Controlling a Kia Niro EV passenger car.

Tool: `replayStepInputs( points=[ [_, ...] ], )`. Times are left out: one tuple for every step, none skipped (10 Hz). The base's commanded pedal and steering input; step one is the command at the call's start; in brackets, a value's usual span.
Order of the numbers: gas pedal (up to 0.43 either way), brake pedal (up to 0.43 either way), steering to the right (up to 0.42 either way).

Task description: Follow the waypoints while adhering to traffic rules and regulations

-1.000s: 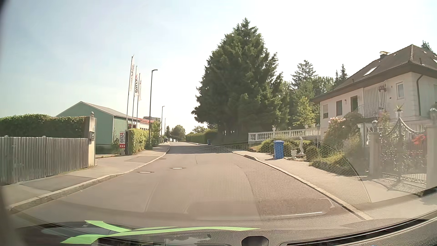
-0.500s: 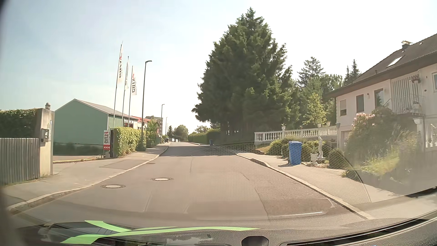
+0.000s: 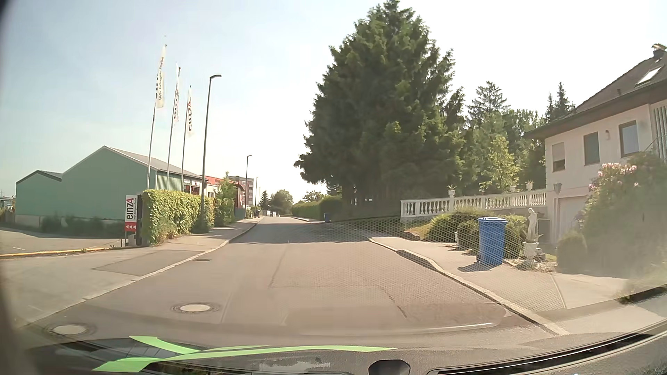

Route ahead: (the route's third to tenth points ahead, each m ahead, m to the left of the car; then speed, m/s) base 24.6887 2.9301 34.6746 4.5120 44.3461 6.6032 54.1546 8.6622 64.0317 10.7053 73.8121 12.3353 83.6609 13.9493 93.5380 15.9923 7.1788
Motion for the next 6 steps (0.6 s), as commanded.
replayStepInputs(
  points=[
    [0.087,0.0,-0.023],
    [0.087,0.0,-0.024],
    [0.087,0.0,-0.025],
    [0.087,0.0,-0.025],
    [0.087,0.0,-0.025],
    [0.087,0.0,-0.025]
  ],
)
